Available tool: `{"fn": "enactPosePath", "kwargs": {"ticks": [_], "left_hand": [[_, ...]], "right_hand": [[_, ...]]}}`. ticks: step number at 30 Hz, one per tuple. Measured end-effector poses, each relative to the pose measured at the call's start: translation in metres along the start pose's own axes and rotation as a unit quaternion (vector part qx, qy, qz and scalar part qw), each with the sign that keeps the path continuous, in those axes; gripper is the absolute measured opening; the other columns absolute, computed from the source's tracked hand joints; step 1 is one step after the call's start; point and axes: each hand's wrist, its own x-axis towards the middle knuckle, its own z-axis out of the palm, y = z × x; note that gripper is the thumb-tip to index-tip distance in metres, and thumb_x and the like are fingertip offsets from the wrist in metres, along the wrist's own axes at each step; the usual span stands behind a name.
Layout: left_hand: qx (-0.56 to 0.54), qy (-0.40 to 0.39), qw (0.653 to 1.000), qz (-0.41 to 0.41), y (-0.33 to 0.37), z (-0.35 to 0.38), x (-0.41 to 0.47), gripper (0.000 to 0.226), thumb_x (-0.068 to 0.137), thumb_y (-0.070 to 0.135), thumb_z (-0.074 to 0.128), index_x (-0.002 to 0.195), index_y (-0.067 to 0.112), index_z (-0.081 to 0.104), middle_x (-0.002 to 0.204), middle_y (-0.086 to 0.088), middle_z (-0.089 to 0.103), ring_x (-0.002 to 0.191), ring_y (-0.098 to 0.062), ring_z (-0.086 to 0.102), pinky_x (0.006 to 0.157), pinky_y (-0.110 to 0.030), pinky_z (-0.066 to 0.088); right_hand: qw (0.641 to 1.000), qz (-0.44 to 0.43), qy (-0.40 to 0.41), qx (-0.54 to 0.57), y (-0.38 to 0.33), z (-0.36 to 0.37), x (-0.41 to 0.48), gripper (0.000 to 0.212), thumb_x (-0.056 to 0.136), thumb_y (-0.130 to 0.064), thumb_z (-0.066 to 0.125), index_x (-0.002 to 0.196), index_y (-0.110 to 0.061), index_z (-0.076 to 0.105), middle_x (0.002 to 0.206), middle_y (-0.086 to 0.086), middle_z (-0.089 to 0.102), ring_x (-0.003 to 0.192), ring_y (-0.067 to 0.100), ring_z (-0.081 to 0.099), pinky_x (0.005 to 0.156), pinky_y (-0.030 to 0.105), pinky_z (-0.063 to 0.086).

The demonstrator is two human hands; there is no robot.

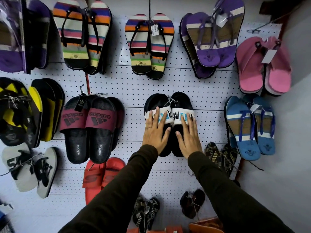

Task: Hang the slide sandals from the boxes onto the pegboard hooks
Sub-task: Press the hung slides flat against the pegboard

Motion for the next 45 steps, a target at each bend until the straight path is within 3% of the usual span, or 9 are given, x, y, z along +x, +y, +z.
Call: {"fn": "enactPosePath", "kwargs": {"ticks": [4,10,16,19,21,29,33,39,45], "left_hand": [[0.01,-0.04,0.999,-0.015,-0.012,0.0,0.014,0.068,0.096,0.049,0.031,0.157,0.029,0.007,0.167,-0.003,-0.01,0.154,-0.028,-0.012,0.127,-0.043,0.008],[0.007,-0.062,0.998,0.007,-0.015,-0.015,0.006,0.066,0.097,0.049,0.028,0.157,0.03,0.008,0.167,0.0,-0.006,0.155,-0.025,-0.006,0.126,-0.045,0.008],[0.008,0.001,1.0,0.028,-0.032,-0.044,-0.018,0.062,0.098,0.045,0.03,0.156,0.026,0.02,0.167,0.003,0.005,0.155,-0.02,-0.001,0.127,-0.04,0.0],[0.023,0.057,0.997,0.038,-0.055,-0.064,-0.035,0.059,0.099,0.042,0.033,0.154,0.026,0.022,0.167,0.006,0.009,0.155,-0.017,-0.002,0.126,-0.035,-0.008],[0.035,0.081,0.996,0.026,-0.076,-0.079,-0.045,0.057,0.099,0.04,0.034,0.153,0.026,0.025,0.166,0.006,0.011,0.156,-0.017,-0.001,0.126,-0.04,-0.004],[0.049,0.155,0.985,-0.065,-0.188,-0.149,-0.081,0.056,0.099,0.04,0.029,0.152,0.021,0.031,0.165,-0.002,0.017,0.155,-0.023,0.003,0.125,-0.051,0.006],[0.08,0.093,0.989,-0.077,-0.227,-0.161,-0.084,0.057,0.099,0.038,0.029,0.154,0.022,0.028,0.166,-0.001,0.015,0.155,-0.025,0.003,0.123,-0.054,0.011],[0.118,0.001,0.991,-0.064,-0.256,-0.159,-0.072,0.064,0.097,0.046,0.033,0.156,0.025,0.021,0.167,0.0,0.009,0.155,-0.028,0.002,0.125,-0.048,0.01],[0.137,-0.02,0.989,-0.058,-0.257,-0.161,-0.071,0.066,0.096,0.046,0.034,0.157,0.025,0.018,0.167,-0.001,0.008,0.155,-0.029,0.001,0.125,-0.046,0.013]], "right_hand": [[1.0,0.009,-0.015,-0.005,-0.001,0.0,0.009,0.065,0.099,-0.047,0.03,0.158,-0.034,0.003,0.167,-0.012,-0.007,0.155,0.019,-0.008,0.123,0.04,0.022],[0.999,0.043,-0.019,0.016,-0.018,-0.005,0.002,0.062,0.101,-0.042,0.034,0.158,-0.028,0.015,0.168,-0.007,0.001,0.157,0.022,-0.001,0.125,0.046,0.02],[0.984,0.107,0.08,0.121,-0.063,-0.002,-0.012,0.053,0.1,-0.035,0.041,0.15,-0.017,0.036,0.162,0.002,0.025,0.154,0.024,0.018,0.122,0.055,0.018],[0.982,0.073,0.124,0.124,-0.097,0.014,-0.017,0.05,0.1,-0.033,0.041,0.145,-0.014,0.042,0.16,0.004,0.03,0.152,0.025,0.02,0.121,0.056,0.019],[0.98,0.038,0.124,0.152,-0.123,0.028,-0.017,0.048,0.1,-0.03,0.042,0.145,-0.013,0.043,0.16,0.004,0.031,0.152,0.023,0.021,0.122,0.055,0.018],[0.985,-0.096,0.004,0.141,-0.227,0.096,-0.007,0.057,0.102,-0.04,0.031,0.155,-0.021,0.028,0.166,-0.002,0.019,0.156,0.018,0.007,0.124,0.048,0.018],[0.984,-0.146,-0.039,0.095,-0.252,0.128,-0.003,0.058,0.101,-0.046,0.027,0.156,-0.029,0.024,0.167,-0.007,0.012,0.157,0.017,-0.002,0.125,0.046,0.019],[0.99,-0.122,-0.063,0.038,-0.245,0.156,0.007,0.061,0.1,-0.051,0.027,0.157,-0.031,0.018,0.168,-0.008,0.004,0.156,0.019,-0.008,0.125,0.042,0.021],[0.989,-0.11,-0.095,0.018,-0.243,0.157,0.011,0.065,0.099,-0.053,0.03,0.158,-0.031,0.013,0.168,-0.008,0.0,0.156,0.02,-0.01,0.124,0.043,0.025]]}}
